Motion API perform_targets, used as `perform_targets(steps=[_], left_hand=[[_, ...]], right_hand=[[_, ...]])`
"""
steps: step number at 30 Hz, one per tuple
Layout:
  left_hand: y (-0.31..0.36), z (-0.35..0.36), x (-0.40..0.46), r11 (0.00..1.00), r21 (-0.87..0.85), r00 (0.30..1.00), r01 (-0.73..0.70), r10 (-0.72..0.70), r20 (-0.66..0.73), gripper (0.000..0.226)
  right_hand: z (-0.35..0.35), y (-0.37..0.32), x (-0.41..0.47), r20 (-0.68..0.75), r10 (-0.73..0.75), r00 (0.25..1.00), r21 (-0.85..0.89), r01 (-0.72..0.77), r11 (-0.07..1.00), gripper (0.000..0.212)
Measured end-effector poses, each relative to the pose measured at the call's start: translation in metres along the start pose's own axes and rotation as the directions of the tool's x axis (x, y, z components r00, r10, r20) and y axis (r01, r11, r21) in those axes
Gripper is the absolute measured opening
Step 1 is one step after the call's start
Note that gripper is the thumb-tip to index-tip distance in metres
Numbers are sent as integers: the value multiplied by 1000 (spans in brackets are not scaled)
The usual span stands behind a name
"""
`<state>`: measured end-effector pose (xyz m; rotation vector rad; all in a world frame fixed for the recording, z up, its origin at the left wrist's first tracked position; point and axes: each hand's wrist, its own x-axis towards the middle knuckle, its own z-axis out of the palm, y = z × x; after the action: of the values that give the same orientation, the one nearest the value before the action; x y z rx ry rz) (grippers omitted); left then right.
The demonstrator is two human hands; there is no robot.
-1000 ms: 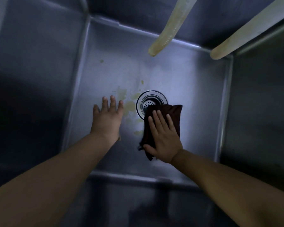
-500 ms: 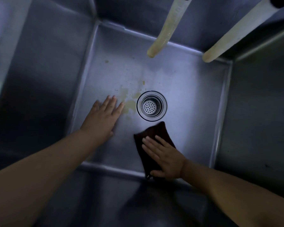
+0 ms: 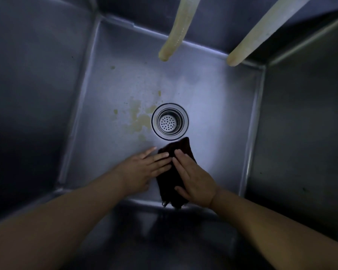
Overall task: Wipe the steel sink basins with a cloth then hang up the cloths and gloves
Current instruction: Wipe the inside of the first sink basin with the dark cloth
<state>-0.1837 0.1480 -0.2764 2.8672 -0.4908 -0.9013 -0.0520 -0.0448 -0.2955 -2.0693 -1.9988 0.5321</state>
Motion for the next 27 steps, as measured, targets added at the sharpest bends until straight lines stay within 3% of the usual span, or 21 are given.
perform_targets(steps=[4,10,13,15,17,19,22,27], left_hand=[[-17,4,-19,999,22,995,30,-32,94,83],[-52,-4,-82,959,105,946,265,-279,162,87],[-65,-30,-107,919,129,918,372,-385,94,87],[-75,-53,-119,895,116,902,430,-423,-82,84],[-87,-77,-128,855,121,859,504,-482,-172,78],[-100,-92,-136,804,224,834,551,-526,-168,72],[-115,-107,-138,752,246,791,611,-586,-176,66],[-124,-120,-115,800,253,833,544,-551,-50,59]], right_hand=[[15,-8,14,69,4,998,-106,4,994,75],[27,-37,39,65,249,966,-150,-237,960,76],[26,-45,71,59,330,942,-140,-319,937,77],[22,-46,98,49,354,934,-132,-346,929,76],[18,-41,127,18,387,922,-138,-381,914,75],[12,-33,155,-16,410,912,-160,-407,899,75],[2,-10,194,-31,450,893,-202,-446,872,78],[-26,46,220,-88,606,791,-215,-609,764,80]])
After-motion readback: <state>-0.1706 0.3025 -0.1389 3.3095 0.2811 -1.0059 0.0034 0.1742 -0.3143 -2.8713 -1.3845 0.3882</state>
